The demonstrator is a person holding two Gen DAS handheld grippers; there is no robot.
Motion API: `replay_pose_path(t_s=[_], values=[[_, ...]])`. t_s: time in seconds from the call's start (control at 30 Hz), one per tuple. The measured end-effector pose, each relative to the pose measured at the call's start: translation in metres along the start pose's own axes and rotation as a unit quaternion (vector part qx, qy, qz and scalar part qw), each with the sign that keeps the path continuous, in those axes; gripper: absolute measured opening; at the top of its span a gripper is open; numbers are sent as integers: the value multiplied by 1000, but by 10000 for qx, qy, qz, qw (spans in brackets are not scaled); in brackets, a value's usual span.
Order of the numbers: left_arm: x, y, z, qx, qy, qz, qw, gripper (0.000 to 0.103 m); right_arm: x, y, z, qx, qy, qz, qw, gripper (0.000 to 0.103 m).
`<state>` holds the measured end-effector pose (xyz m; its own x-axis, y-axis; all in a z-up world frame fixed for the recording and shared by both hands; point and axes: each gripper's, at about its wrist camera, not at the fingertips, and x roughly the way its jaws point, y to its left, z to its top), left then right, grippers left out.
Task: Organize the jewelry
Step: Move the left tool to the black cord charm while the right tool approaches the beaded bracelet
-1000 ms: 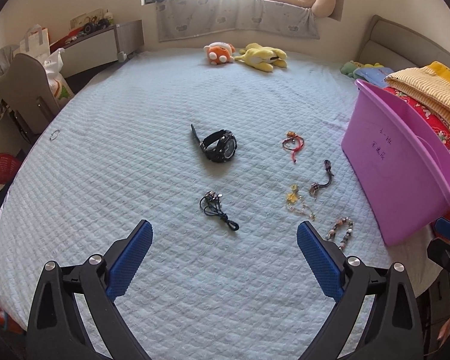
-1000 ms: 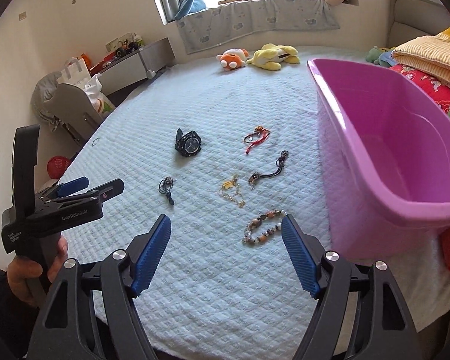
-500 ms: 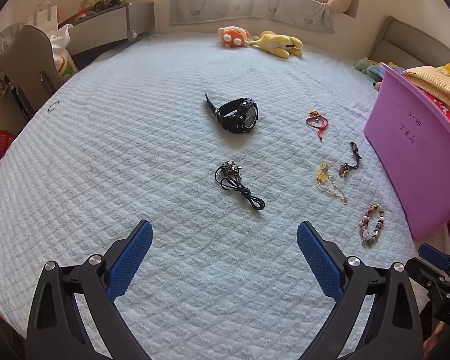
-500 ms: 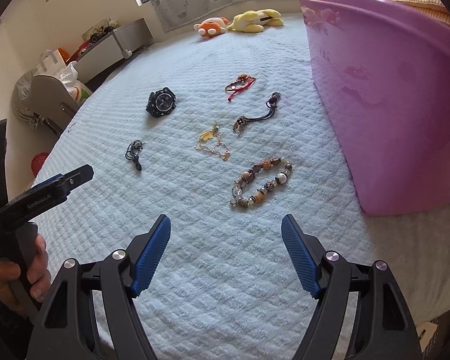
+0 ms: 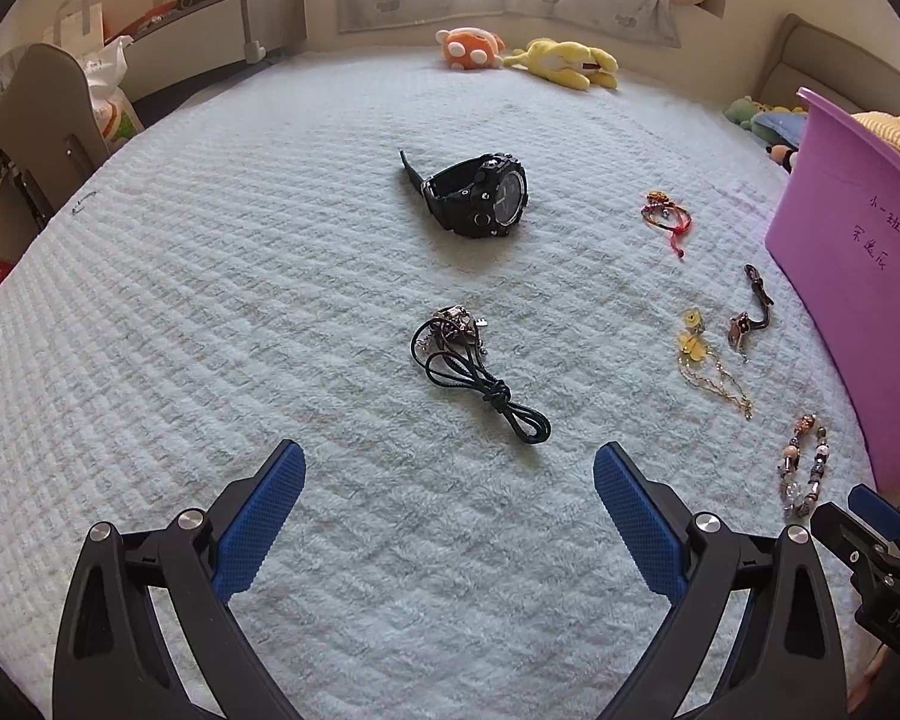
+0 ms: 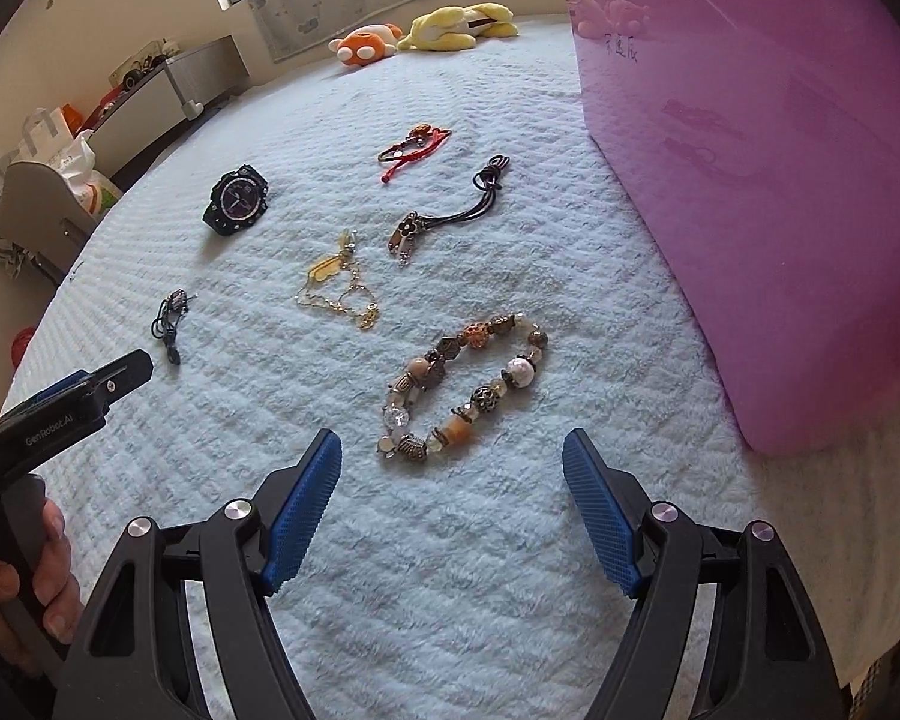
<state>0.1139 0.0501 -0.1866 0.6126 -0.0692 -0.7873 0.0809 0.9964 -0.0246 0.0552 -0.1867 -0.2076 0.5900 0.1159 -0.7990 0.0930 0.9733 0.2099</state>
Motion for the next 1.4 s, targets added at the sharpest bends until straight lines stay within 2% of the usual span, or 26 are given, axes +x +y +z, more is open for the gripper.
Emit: replay_pose_path(t_s=[0.33, 0.63, 0.9, 1.0, 1.17, 1.4], values=[[24, -6, 5, 51, 29, 69, 10000, 95, 24, 0, 6, -107, 44, -301, 9995, 73], [47, -13, 9, 157, 339, 209, 9991, 97, 38, 10, 9, -379, 132, -592, 9974, 84], [49, -12, 9, 185, 405, 223, 9988, 98, 40, 11, 9, -404, 136, -617, 9972, 86], [51, -14, 8, 249, 447, 273, 9983, 97, 39, 10, 5, -385, 15, -576, 9976, 86], [53, -13, 9, 172, 461, 239, 9985, 97, 38, 7, 11, -305, 172, -497, 9981, 86], [56, -12, 13, 152, 452, 271, 9985, 98, 41, 12, 12, -502, 207, -653, 9964, 88]])
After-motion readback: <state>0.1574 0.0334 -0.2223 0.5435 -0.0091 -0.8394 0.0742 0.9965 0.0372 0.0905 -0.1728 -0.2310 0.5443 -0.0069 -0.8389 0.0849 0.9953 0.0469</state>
